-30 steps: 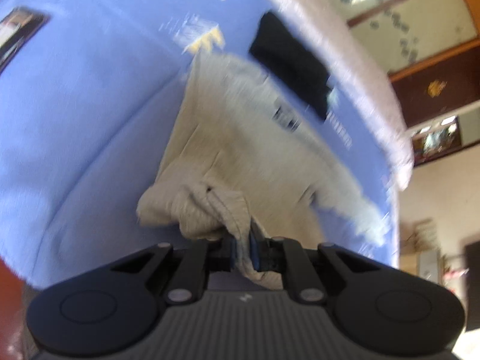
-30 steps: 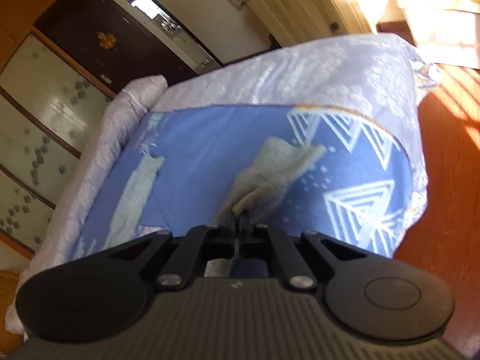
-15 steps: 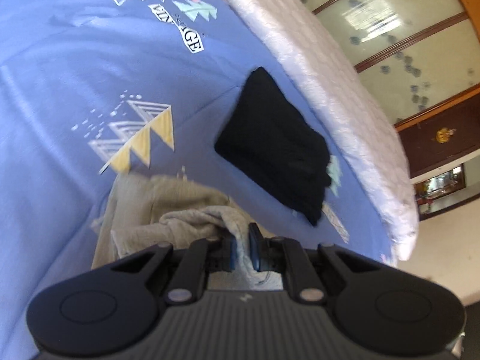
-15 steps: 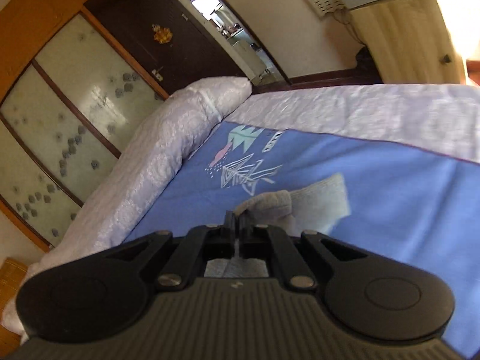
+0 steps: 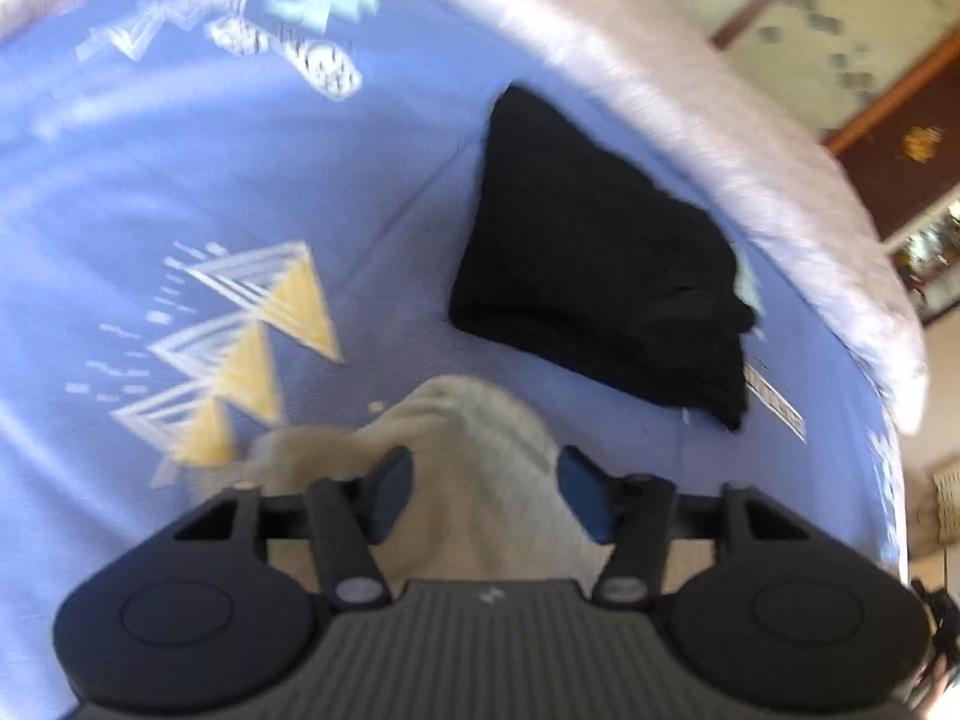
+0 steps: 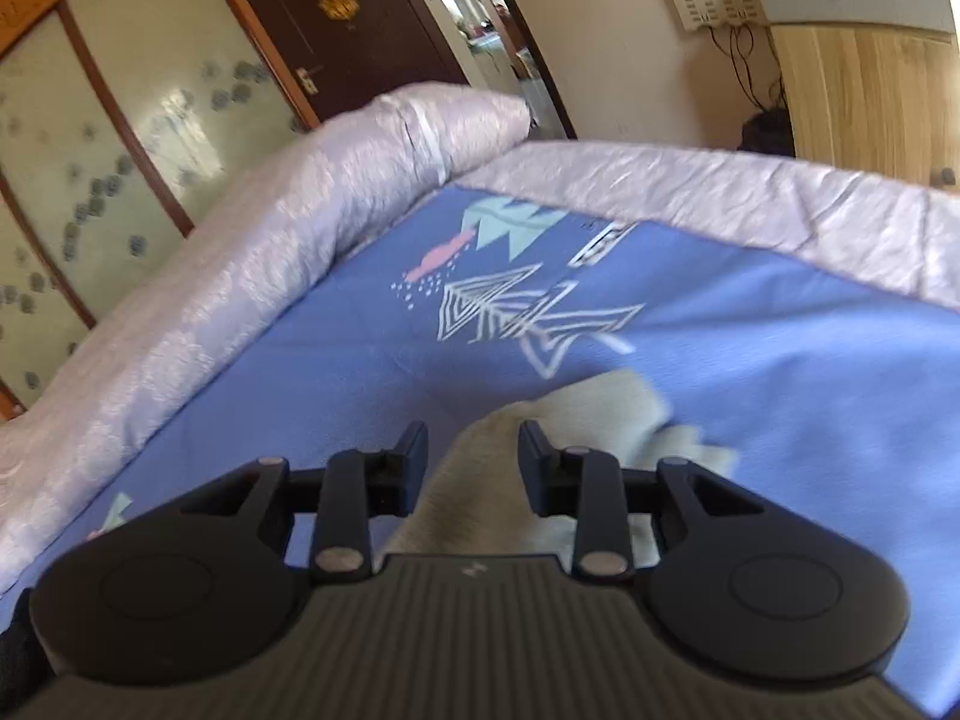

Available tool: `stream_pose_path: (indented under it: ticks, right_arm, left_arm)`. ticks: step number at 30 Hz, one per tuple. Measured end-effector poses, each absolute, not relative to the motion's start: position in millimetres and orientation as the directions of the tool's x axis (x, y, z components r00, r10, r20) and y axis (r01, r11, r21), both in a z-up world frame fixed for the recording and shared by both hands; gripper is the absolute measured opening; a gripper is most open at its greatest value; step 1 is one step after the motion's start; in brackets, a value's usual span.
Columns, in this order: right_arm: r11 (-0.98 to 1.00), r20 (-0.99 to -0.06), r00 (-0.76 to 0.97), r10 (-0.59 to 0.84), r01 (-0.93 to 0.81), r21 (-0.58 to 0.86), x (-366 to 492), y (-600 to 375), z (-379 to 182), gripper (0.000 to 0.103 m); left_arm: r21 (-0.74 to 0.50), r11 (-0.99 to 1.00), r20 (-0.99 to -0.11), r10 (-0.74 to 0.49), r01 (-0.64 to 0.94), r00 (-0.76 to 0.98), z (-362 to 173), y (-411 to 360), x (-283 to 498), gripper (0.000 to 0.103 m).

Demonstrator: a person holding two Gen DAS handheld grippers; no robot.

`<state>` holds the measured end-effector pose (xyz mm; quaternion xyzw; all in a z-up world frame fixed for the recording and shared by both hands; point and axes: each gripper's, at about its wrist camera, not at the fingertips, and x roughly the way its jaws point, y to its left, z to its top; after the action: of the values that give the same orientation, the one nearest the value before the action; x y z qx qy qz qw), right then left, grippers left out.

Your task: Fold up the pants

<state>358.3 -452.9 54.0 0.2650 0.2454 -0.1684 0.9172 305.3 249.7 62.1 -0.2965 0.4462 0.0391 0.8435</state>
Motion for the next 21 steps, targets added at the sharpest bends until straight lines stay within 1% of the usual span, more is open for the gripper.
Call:
stream_pose_path:
  ticks: [2, 5, 6, 7, 9, 11, 13, 15, 16, 18, 21]
  right_arm:
    - [0.808, -0.532, 0.835, -0.140, 0.407, 0.426, 331.1, -451.5, 59.3, 0.037]
    - [0.833, -0.531, 0.846, -0.039, 0.321, 0.450, 294.4, -432.3, 62.2, 0.037]
    - [0.836, -0.527, 0.850, 0.003, 0.287, 0.468, 279.0, -423.5, 61.4, 0.037]
    - [0.831, -0.520, 0.853, 0.047, 0.256, 0.495, 263.5, -415.4, 59.0, 0.037]
    - [0.816, -0.517, 0.849, 0.107, 0.222, 0.534, 237.7, -402.6, 50.8, 0.038]
    - [0.806, -0.532, 0.838, 0.123, 0.229, 0.546, 221.4, -396.7, 37.7, 0.039]
    - [0.765, -0.564, 0.817, 0.121, 0.285, 0.577, 215.6, -401.7, 22.4, 0.043]
    - [0.704, -0.579, 0.808, 0.111, 0.347, 0.619, 216.1, -415.6, 15.4, 0.043]
    - [0.696, -0.579, 0.810, 0.092, 0.363, 0.620, 217.1, -423.2, 14.4, 0.043]
    - [0.688, -0.580, 0.813, 0.051, 0.393, 0.610, 221.3, -438.0, 16.7, 0.043]
    - [0.645, -0.573, 0.817, 0.072, 0.400, 0.651, 242.1, -462.8, 12.0, 0.043]
  left_arm:
    - [-0.459, 0.822, -0.762, -0.170, -0.337, 0.624, 75.7, 263.1, 265.4, 0.062]
    - [-0.529, 0.766, -0.722, -0.179, -0.366, 0.668, 84.8, 285.8, 203.6, 0.064]
    - [-0.546, 0.745, -0.715, -0.176, -0.383, 0.677, 84.7, 289.6, 184.7, 0.069]
    - [-0.560, 0.728, -0.712, -0.178, -0.396, 0.679, 82.6, 293.8, 172.0, 0.074]
    - [-0.589, 0.693, -0.715, -0.206, -0.417, 0.668, 72.5, 293.4, 146.4, 0.075]
    - [-0.622, 0.656, -0.713, -0.247, -0.428, 0.656, 60.5, 288.9, 132.7, 0.076]
    - [-0.662, 0.615, -0.699, -0.299, -0.429, 0.650, 47.5, 279.9, 131.7, 0.080]
    - [-0.701, 0.572, -0.680, -0.357, -0.426, 0.640, 30.3, 267.1, 140.8, 0.084]
    - [-0.707, 0.566, -0.679, -0.376, -0.424, 0.630, 22.8, 260.2, 147.9, 0.084]
    - [-0.704, 0.570, -0.685, -0.389, -0.423, 0.615, 10.4, 247.4, 166.4, 0.085]
    - [-0.695, 0.555, -0.700, -0.379, -0.457, 0.605, -4.6, 238.0, 186.6, 0.087]
